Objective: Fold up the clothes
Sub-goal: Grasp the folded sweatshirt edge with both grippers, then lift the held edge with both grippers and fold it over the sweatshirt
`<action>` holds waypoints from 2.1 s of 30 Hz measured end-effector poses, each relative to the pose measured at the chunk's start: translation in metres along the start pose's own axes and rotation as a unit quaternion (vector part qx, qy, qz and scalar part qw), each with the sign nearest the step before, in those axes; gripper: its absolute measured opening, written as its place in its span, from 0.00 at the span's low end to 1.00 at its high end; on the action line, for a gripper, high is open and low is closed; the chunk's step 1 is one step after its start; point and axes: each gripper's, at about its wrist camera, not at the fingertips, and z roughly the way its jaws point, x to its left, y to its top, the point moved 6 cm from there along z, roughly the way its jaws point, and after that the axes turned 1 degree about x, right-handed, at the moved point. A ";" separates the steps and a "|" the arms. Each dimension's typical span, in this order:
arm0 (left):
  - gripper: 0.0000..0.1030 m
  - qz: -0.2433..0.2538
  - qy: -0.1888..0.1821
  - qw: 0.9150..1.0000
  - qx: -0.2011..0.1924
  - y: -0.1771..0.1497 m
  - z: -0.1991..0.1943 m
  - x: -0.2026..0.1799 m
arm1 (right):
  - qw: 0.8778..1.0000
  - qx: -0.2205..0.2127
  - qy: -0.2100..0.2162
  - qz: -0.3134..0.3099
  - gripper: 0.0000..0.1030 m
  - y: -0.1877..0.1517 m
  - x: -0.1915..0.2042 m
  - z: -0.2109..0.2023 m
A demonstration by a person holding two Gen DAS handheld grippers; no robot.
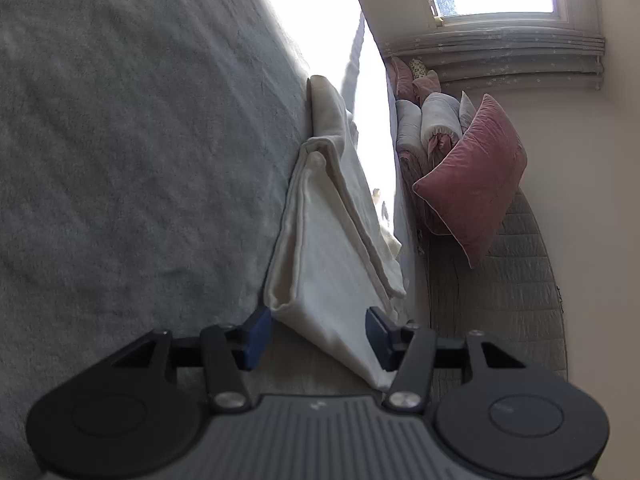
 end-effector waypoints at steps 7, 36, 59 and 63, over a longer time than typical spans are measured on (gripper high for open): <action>0.51 -0.024 0.003 1.000 -0.014 -0.005 0.019 -0.002 | 0.999 0.005 0.015 0.044 0.47 0.004 -0.002 0.004; 0.09 -0.037 -0.040 0.998 -0.035 0.004 0.023 -0.011 | 0.987 -0.005 0.055 0.149 0.12 0.019 -0.011 0.008; 0.08 -0.123 -0.176 0.966 -0.144 0.083 0.053 -0.085 | 0.964 -0.095 0.133 0.211 0.11 0.157 0.040 0.022; 0.08 -0.127 -0.167 0.964 -0.162 0.109 0.074 -0.090 | 0.962 -0.109 0.128 0.216 0.11 0.175 0.040 0.043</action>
